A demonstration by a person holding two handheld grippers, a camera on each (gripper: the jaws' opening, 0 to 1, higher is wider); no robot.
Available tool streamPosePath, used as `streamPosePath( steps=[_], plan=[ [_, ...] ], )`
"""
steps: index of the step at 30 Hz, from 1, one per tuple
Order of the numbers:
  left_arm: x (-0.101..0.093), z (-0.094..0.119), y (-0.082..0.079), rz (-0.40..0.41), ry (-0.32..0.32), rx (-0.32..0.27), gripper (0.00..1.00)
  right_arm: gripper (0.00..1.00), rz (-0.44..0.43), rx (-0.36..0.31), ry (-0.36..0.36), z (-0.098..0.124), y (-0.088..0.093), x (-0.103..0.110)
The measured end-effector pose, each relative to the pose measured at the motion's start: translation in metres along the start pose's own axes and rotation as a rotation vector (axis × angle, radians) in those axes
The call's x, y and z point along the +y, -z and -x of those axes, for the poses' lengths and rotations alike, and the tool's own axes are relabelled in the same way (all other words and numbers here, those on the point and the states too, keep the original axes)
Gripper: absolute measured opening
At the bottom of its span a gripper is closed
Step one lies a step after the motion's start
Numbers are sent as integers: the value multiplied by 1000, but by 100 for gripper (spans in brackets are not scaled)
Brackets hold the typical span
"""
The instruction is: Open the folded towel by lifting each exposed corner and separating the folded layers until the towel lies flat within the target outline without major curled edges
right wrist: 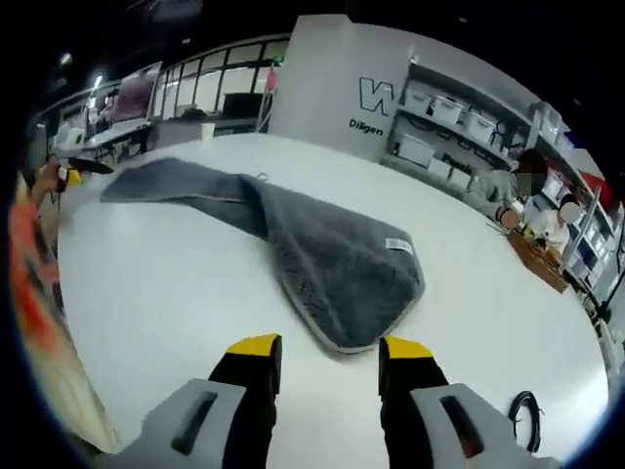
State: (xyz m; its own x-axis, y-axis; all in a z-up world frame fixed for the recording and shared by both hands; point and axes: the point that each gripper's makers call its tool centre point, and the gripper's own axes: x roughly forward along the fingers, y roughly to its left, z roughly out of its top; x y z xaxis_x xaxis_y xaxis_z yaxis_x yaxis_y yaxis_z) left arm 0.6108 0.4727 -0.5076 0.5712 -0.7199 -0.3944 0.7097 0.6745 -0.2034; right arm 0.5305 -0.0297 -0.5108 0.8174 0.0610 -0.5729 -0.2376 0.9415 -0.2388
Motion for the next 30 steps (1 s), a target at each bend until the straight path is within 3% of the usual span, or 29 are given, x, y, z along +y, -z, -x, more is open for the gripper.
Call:
streamPosePath(
  steps=[3, 6, 11, 15, 24, 27, 30],
  plan=[
    [-3, -4, 3, 14, 8, 4, 94, 57, 27, 5, 3, 0, 0, 16],
    [4, -7, 5, 23, -41, 11, 94, 74, 38, 6, -7, -1, 0, 29],
    [19, -4, 3, 41, -120, -2, 91, 82, 30, 2, -22, -4, -3, 47],
    [24, -3, 3, 76, -149, -18, 86, 98, 12, 12, -15, -8, -4, 52],
    [20, -19, 17, 70, -164, 21, 69, 99, 9, -12, -44, -13, -18, 74],
    [30, -27, 13, 84, -237, -1, 61, 99, 12, -19, -50, -12, -21, 79],
    [32, -30, 14, 47, -264, 18, 48, 99, 6, -23, -73, -10, -23, 85]
  ],
)
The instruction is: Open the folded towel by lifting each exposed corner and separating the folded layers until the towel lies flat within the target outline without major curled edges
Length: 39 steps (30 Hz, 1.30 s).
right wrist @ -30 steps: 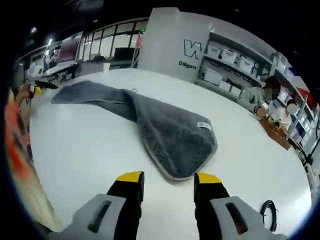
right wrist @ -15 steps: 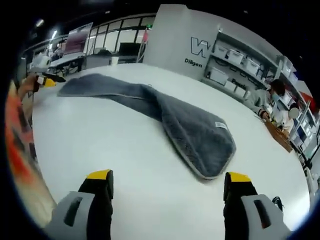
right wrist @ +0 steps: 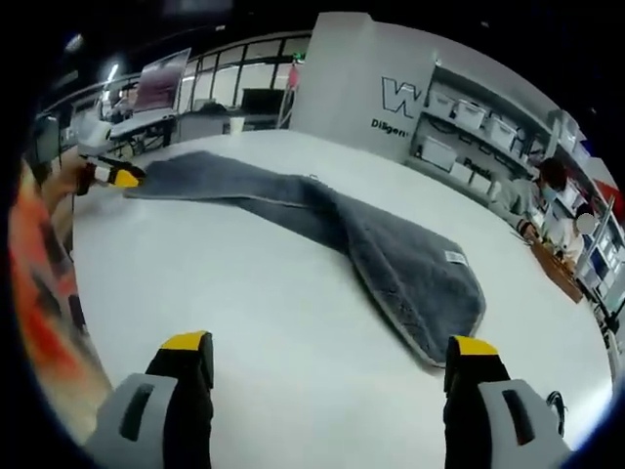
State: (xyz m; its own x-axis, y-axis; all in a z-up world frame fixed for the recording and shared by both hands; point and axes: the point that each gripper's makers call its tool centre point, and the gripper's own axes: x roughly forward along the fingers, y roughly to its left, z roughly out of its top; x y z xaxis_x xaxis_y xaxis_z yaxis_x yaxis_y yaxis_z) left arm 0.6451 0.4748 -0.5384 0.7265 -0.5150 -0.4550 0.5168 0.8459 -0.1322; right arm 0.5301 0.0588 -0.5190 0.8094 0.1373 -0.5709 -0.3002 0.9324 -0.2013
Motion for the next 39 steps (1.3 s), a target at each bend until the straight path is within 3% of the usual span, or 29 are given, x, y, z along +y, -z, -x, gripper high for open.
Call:
streamPosePath(
  steps=[6, 17, 23, 32, 39],
  plan=[
    [5, -10, 8, -79, -79, 55, 38, 98, 1, 0, 8, 5, -1, 0],
    [-13, -21, 14, -107, -32, 62, 16, 97, -1, 7, 23, 12, 0, -2],
    [-9, -21, 14, -127, -58, 59, 7, 96, 1, 10, 29, 14, 1, -3],
    [-7, -19, 12, -88, -52, 48, 3, 95, 0, 17, 30, 12, 3, -4],
    [-4, -6, 0, -52, -27, 23, 3, 95, 3, 20, 33, 14, 3, -3]
  ],
)
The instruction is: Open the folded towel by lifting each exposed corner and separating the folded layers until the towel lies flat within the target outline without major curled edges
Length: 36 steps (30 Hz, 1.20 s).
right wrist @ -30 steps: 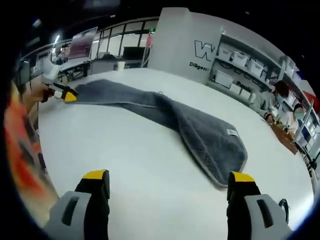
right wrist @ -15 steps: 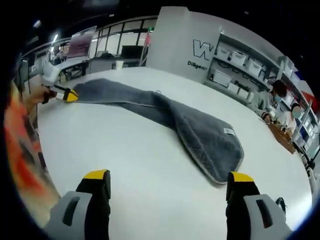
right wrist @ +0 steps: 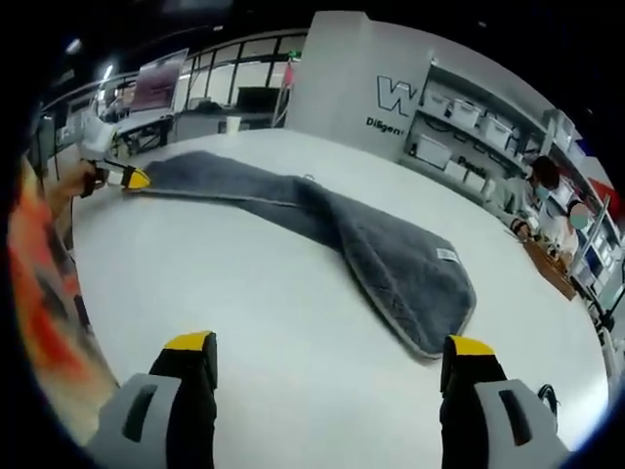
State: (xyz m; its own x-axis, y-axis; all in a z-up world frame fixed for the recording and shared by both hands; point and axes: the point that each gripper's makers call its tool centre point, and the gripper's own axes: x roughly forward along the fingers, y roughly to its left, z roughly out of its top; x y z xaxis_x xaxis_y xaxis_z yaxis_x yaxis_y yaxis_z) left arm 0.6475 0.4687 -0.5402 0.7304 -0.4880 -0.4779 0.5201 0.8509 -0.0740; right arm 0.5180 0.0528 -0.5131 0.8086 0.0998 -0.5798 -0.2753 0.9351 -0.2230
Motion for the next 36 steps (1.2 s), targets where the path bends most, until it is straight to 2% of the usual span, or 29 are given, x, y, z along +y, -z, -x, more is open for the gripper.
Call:
streamPosePath(
  steps=[8, 18, 23, 27, 29, 32, 36],
  plan=[
    [18, 15, 1, -47, -19, 49, 3, 94, -1, 10, 0, -1, 4, 0],
    [36, 28, 9, -105, -47, 123, 3, 94, -4, 13, 7, 1, 6, -2],
    [43, 29, 11, -161, -84, 160, 3, 94, -5, 16, 4, 1, 8, -1],
    [40, 24, 15, -159, -77, 162, 4, 94, -9, 17, 1, 0, 9, 0],
    [41, 22, 18, -157, -86, 165, 7, 94, -8, 19, 1, 0, 10, 0],
    [41, 24, 19, -152, -96, 165, 18, 94, -7, 18, 0, 0, 9, 0],
    [32, 28, 10, -126, -53, 116, 33, 94, -3, 16, 2, 0, 8, -1]
  ],
)
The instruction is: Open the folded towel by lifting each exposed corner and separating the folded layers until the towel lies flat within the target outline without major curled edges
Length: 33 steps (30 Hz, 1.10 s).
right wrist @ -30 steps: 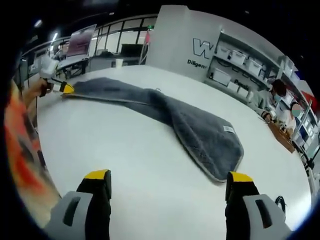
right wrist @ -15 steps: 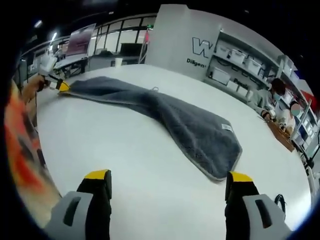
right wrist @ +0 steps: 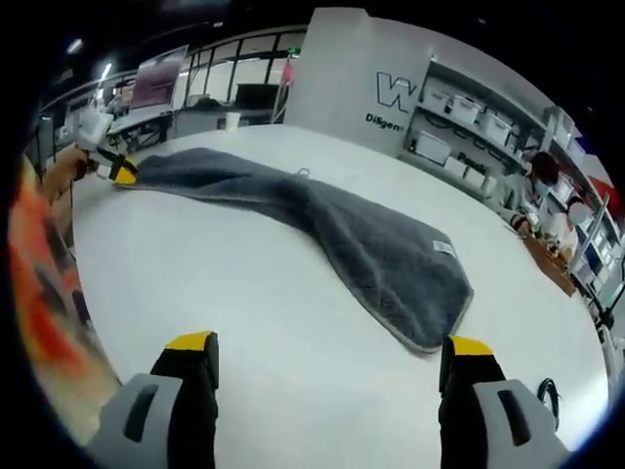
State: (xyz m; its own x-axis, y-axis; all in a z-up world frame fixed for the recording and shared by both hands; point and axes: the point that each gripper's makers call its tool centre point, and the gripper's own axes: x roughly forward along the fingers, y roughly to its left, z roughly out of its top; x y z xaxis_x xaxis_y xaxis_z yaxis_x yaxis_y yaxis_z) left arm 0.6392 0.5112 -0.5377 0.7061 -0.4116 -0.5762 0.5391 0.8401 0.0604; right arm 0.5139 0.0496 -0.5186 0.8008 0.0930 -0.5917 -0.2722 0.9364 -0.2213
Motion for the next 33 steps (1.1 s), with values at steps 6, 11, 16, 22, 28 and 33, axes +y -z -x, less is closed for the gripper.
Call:
streamPosePath(
  steps=[6, 11, 16, 22, 28, 33],
  plan=[
    [-10, 14, -23, 35, 41, -96, 53, 92, 17, -7, -20, -5, -7, 7],
    [-16, 22, -36, 39, 54, -133, 83, 89, 12, -40, -31, -9, -19, 10],
    [-13, 29, -45, 63, 52, -191, 90, 89, 11, -62, -53, -14, -29, 16],
    [-15, 30, -46, 86, 63, -206, 100, 85, -9, -128, -115, -27, -53, 35],
    [-30, 28, -48, 93, 138, -221, 99, 80, -1, -191, -165, -44, -80, 56],
    [-26, 28, -44, 90, 124, -213, 97, 70, -96, -281, -234, -60, -112, 74]
  ],
)
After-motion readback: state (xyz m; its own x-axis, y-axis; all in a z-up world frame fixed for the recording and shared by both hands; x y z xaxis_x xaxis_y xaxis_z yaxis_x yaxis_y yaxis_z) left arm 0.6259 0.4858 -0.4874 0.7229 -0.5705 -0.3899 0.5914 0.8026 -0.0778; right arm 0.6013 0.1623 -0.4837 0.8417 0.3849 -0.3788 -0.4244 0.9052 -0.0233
